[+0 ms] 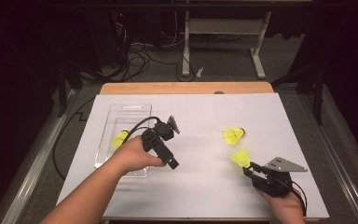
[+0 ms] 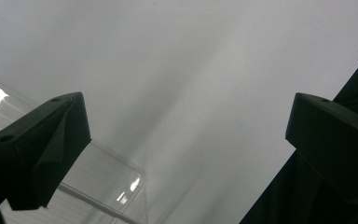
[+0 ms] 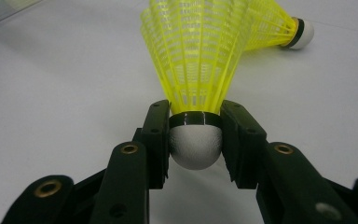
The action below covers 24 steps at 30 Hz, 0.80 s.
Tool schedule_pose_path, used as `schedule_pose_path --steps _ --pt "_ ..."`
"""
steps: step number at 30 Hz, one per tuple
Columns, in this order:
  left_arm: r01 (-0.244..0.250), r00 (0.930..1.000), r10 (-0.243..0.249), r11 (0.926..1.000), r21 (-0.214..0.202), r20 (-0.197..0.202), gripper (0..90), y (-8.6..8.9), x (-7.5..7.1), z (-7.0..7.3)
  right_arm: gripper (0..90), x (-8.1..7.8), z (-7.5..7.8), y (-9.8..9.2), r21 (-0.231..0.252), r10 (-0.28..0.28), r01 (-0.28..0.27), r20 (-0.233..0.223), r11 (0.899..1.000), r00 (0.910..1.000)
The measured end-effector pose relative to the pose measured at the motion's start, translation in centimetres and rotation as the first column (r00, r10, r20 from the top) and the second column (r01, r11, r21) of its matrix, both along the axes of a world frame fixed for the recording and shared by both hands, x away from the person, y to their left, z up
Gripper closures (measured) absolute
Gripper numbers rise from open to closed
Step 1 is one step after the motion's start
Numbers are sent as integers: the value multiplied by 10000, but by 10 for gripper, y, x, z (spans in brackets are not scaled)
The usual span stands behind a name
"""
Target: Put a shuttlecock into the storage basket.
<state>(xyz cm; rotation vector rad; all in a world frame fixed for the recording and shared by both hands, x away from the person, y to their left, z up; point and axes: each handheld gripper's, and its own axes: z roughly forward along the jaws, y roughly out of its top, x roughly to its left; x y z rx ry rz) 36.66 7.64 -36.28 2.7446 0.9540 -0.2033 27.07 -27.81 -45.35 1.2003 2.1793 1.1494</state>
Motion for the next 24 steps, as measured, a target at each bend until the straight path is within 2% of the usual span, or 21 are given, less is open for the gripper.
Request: schedule_pose_path --steps 7,10,13,14,20,24 --pt "64 10000 -64 10000 -21 -18 7 1 -2 -2 661 9 8 3 80 305 -305 -1 9995 9995" --pt "182 9998 -182 9997 -179 3 7 -2 -3 -2 662 14 11 6 -21 529 -529 -13 9986 9986" --pt "303 9994 -302 9995 -83 185 7 -4 -4 -4 661 19 16 10 -90 755 -755 45 9971 9971" --pt "263 9993 -259 9995 -165 253 7 -3 -3 -4 662 21 18 11 -104 842 -841 73 9964 9964" --pt "283 9994 -278 9993 -241 207 6 -2 -3 -4 662 31 21 24 -517 1317 -1312 62 9900 9913" --pt "274 9996 -272 9995 -157 124 7 -3 -3 -7 662 37 18 35 -955 1714 -1716 -96 9805 9851"
